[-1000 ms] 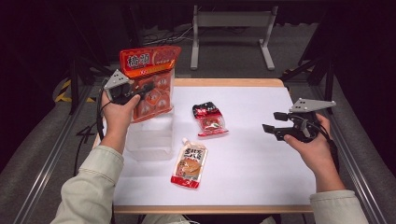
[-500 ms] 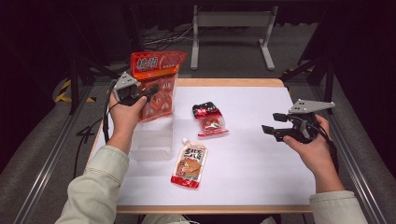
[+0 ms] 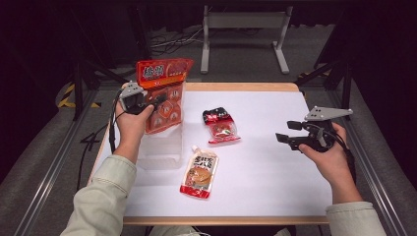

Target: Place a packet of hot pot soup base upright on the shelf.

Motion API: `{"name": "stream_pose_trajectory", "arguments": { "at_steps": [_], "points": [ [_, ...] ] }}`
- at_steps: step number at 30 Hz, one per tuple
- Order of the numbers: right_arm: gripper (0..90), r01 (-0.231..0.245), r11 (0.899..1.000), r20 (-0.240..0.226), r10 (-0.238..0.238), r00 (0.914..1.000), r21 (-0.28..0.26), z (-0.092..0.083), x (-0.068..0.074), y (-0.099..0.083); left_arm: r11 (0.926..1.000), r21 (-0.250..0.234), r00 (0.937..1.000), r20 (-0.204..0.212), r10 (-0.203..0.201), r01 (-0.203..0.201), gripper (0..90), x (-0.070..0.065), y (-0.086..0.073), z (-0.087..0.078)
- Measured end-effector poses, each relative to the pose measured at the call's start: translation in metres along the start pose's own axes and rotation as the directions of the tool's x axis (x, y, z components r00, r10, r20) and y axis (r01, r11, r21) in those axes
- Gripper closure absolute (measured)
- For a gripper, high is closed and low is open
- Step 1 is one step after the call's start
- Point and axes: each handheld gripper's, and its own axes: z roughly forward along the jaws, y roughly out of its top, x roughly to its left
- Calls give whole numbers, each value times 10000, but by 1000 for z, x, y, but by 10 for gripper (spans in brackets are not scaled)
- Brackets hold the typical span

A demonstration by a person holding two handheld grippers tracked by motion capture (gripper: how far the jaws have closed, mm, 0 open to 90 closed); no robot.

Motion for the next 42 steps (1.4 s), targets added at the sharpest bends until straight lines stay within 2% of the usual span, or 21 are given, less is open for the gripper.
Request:
{"name": "stream_pose_trajectory", "arguments": {
  "at_steps": [2, 6, 10, 13, 18, 20, 25, 28, 32, 33, 34, 42],
  "points": [
    [370, 41, 10000, -17, -41, 10000, -21, 1, 1, 1, 9994, 345, 10000, -38, 3, -2, 705, -1, 0, -1],
    [370, 58, 10000, -52, -58, 10000, -27, 1, 1, 2, 9988, 453, 9995, 236, -197, 186, 703, 2, -2, -5],
    [370, 66, 10000, -72, -67, 10000, -34, 1, 2, 2, 9976, 673, 9990, 407, -195, 167, 699, 2, -2, -9],
    [370, 62, 10000, -94, -62, 9999, -23, 2, 2, 2, 9970, 754, 9979, 620, -212, 165, 699, -1, -3, -12],
    [370, 72, 10000, -104, -73, 9999, -14, 2, 2, 2, 9956, 932, 9976, 691, 5, -70, 700, -3, -3, -14],
    [370, 71, 10000, -95, -71, 9999, -25, 1, 2, 1, 9950, 996, 9972, 742, -73, -1, 700, -3, -3, -15],
    [370, 35, 10000, -116, -35, 9999, -11, 0, 2, -1, 9966, 820, 9959, 904, -84, 9, 700, -1, -9, -19],
    [370, 11, 10000, -138, -11, 9999, 20, 1, 2, -3, 9896, 1417, 9951, 987, 95, -235, 701, -2, -14, -18],
    [370, -27, 10000, -184, 29, 9998, 89, 3, 2, -5, 9917, 1278, 9932, 1166, -51, -99, 699, 0, -18, -21],
    [370, -25, 9999, -196, 27, 9998, 109, 4, 3, -5, 9919, 1257, 9932, 1160, 37, -184, 699, 1, -18, -22],
    [370, -33, 9999, -194, 35, 9998, 112, 5, 3, -6, 9924, 1232, 9926, 1207, -110, -40, 698, 1, -20, -22],
    [370, -29, 9999, -290, 34, 9996, 147, 8, 6, -6, 9932, 1125, 9884, 1445, -465, 303, 695, 4, -30, -28]
  ]
}}
